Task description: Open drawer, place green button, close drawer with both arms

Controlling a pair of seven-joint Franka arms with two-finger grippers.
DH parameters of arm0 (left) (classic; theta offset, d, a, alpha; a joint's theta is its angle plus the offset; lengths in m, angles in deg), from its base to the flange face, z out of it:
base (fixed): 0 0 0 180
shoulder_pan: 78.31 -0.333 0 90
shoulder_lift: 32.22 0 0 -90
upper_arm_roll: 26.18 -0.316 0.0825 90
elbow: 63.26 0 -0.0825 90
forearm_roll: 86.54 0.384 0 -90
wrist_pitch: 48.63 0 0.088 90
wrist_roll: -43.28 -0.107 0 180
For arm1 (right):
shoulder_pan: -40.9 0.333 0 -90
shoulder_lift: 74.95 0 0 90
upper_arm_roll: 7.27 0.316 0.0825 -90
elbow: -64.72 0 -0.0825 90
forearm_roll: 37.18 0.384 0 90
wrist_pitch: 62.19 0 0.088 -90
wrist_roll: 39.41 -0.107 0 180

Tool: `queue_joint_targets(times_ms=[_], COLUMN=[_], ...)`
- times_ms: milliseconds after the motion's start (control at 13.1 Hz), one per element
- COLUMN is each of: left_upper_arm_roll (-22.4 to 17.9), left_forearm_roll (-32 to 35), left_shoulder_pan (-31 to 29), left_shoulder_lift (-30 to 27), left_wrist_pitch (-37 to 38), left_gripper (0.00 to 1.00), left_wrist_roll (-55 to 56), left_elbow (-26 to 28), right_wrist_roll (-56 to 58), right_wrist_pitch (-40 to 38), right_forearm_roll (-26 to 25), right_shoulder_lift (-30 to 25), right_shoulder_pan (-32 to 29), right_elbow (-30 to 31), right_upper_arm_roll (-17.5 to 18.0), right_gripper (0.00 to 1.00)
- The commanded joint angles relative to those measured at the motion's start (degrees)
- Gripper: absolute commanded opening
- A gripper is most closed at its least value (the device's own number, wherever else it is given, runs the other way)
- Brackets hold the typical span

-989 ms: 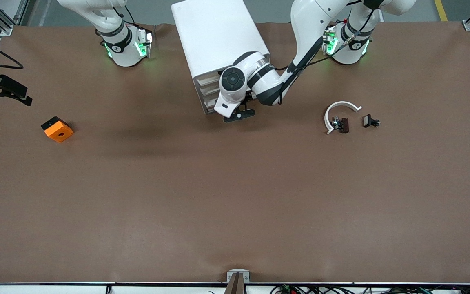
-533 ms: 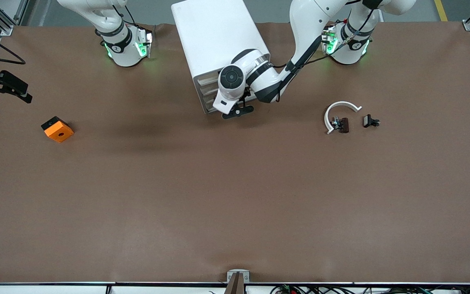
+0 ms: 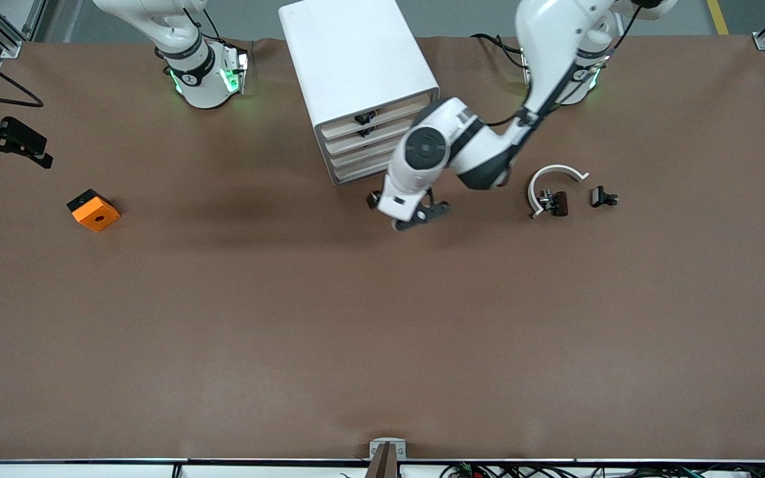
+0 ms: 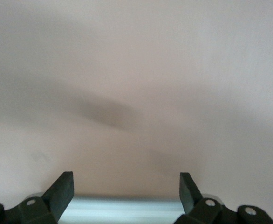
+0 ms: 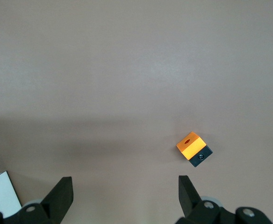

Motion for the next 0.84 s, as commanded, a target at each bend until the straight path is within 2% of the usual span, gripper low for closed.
queue_joint_targets(times_ms=[0,152,304,533,761], left_upper_arm_roll=[0.6,0.6,0.6,0.4,-0.1], left_forearm_roll=[2.1,2.2,3.8,8.2,8.2], left_shoulder_pan=[-6.7,-13.1,-19.2,-24.3,-28.7], left_shoulder_lift=[-7.0,-10.8,-11.9,-11.8,-12.1], left_wrist_pitch=[5.9,8.6,12.9,19.1,24.7], left_gripper=[1.0,1.0,1.0,1.0,1.0], left_wrist_roll=[-4.7,-13.5,-23.3,-32.2,-37.7], left_elbow=[0.5,-1.7,-6.1,-14.4,-18.2], right_wrist_roll=[-0.5,-0.5,-0.5,-0.5,-0.5], right_wrist_pitch=[0.7,0.4,0.2,0.2,0.4], right_forearm_roll=[-0.8,-0.8,-0.8,-0.6,-0.2], right_shoulder_lift=[-1.6,-1.6,-1.7,-1.7,-1.4], right_shoulder_pan=[0.1,0.0,-0.1,-0.6,-0.9], right_elbow=[1.6,1.6,1.6,1.6,0.9], right_upper_arm_roll=[0.0,0.0,0.0,0.2,0.3], right_gripper=[1.0,1.0,1.0,1.0,1.0])
